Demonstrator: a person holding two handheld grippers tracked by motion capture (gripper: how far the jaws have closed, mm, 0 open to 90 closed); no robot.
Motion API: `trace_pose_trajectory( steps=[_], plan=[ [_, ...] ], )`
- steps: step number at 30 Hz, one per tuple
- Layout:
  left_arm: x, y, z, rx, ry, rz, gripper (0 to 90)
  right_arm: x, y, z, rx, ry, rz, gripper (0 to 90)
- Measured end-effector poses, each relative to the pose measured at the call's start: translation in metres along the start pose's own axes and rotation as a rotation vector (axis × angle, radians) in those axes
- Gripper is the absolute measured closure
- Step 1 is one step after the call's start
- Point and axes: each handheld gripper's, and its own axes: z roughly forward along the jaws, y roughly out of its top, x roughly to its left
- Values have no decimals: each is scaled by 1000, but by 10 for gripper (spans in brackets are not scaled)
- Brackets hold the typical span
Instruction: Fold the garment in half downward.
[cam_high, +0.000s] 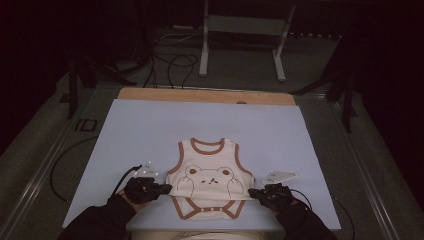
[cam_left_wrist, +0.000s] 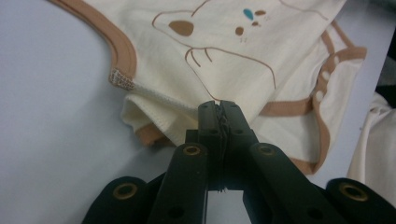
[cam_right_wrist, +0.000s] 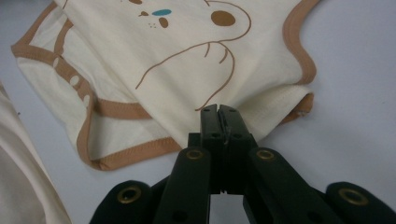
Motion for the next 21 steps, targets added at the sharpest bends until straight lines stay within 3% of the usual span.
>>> trace_pose_trajectory(
  steps=[16,21],
  plan=[
    [2,-16,13,56,-24,-34,892,-1,-12,5,44,4,10,900],
    [0,-16,13,55,-8,-19,877,-2,-13,5,37,13,9,900]
  ],
)
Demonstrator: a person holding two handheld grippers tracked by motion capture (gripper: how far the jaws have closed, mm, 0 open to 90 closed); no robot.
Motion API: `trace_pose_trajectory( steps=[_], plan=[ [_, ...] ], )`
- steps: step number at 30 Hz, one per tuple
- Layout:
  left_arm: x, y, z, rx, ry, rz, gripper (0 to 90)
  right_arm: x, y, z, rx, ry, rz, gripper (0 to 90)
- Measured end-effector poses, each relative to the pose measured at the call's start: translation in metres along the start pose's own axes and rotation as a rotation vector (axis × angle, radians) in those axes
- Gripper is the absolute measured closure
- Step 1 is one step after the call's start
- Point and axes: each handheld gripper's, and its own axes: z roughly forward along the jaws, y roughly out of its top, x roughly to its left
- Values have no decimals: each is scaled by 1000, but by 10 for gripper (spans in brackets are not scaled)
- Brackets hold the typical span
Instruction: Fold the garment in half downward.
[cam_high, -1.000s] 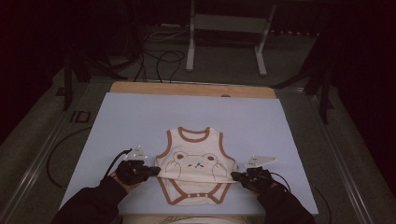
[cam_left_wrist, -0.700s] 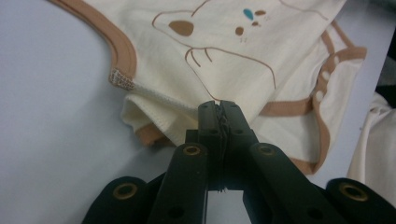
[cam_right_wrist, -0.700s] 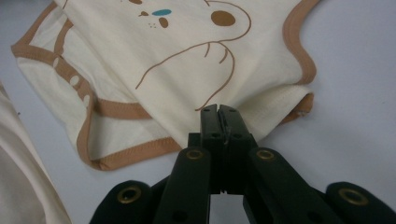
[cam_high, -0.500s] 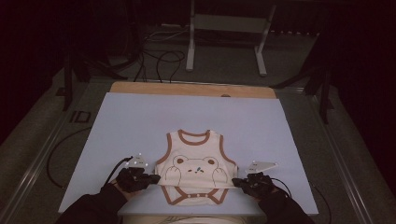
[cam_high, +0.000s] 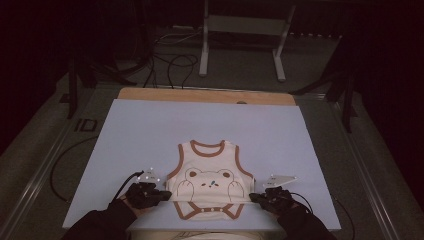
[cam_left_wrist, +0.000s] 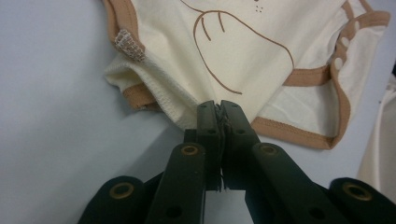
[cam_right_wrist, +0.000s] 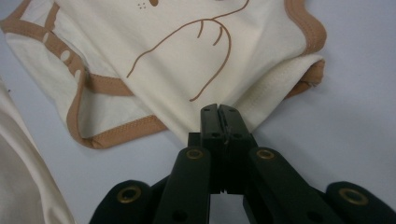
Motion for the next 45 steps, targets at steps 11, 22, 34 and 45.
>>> trace_pose_trajectory(
  steps=[11,22,34,45],
  plan=[
    [-6,4,-5,-10,35,76,578,0,3,-5,-53,44,-2,696],
    [-4,11,-15,-57,10,139,141,7,14,-12,-128,54,-39,182],
    [3,24,-22,-128,-25,172,2,2,23,-19,-166,27,-64,99],
    [5,42,-28,-140,-1,188,1,-2,41,-24,-187,8,-87,99]
  ],
)
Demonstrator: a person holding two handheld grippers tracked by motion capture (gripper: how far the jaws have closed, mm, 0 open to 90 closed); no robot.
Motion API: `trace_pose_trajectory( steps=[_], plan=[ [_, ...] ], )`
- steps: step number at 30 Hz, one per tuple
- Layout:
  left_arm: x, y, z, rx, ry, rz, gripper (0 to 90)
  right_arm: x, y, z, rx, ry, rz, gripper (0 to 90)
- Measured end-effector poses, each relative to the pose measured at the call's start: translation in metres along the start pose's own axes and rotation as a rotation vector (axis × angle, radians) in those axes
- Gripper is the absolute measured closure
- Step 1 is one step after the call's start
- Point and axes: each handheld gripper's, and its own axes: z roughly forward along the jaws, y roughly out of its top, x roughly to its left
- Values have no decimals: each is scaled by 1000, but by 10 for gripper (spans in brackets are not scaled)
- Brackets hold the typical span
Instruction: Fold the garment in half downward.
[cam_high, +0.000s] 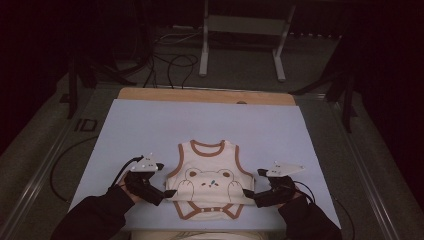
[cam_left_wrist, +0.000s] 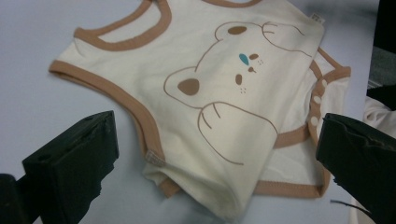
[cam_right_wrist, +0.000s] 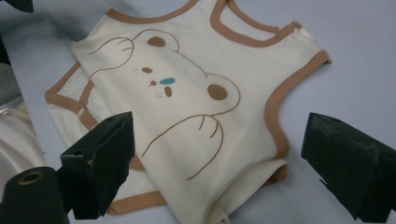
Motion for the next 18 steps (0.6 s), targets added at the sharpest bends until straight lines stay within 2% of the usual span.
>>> trace_pose_trajectory(
  steps=[6,15,18],
  plan=[
    [4,9,0,13,-4,19,1,-6,11,0,-10,-11,-9,99],
    [10,21,1,1,5,25,1,-13,27,4,-22,-17,-21,100],
    [12,24,1,-6,13,29,1,-14,33,6,-25,-21,-38,99]
  ],
)
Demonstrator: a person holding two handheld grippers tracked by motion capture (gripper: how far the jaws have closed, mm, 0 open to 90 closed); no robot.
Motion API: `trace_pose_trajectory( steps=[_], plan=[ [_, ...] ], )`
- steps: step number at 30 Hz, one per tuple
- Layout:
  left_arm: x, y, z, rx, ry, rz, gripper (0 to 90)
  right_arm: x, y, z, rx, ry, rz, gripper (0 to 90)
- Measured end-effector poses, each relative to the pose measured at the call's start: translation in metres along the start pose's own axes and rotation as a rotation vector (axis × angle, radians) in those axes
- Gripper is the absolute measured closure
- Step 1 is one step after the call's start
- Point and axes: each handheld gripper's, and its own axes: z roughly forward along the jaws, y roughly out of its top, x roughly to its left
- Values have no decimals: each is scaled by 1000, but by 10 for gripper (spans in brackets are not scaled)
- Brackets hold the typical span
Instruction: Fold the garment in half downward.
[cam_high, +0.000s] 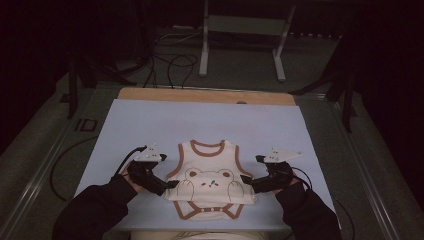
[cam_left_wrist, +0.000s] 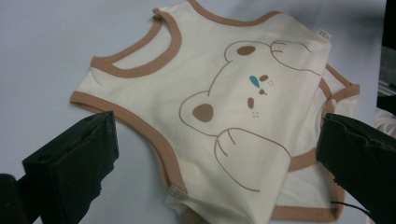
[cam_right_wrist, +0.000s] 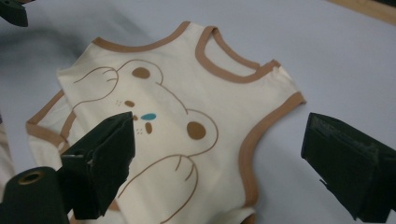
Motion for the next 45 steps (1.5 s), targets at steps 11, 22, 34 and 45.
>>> trace_pose_trajectory(
  steps=[11,22,34,45],
  plan=[
    [12,10,1,-12,15,3,2,-8,20,11,-13,-3,-27,99],
    [23,22,10,-22,28,29,1,-18,30,23,-14,18,-13,100],
    [42,29,31,0,21,13,2,-38,26,40,2,19,19,101],
    [59,25,58,25,6,-24,2,-52,25,64,33,17,27,103]
  ],
)
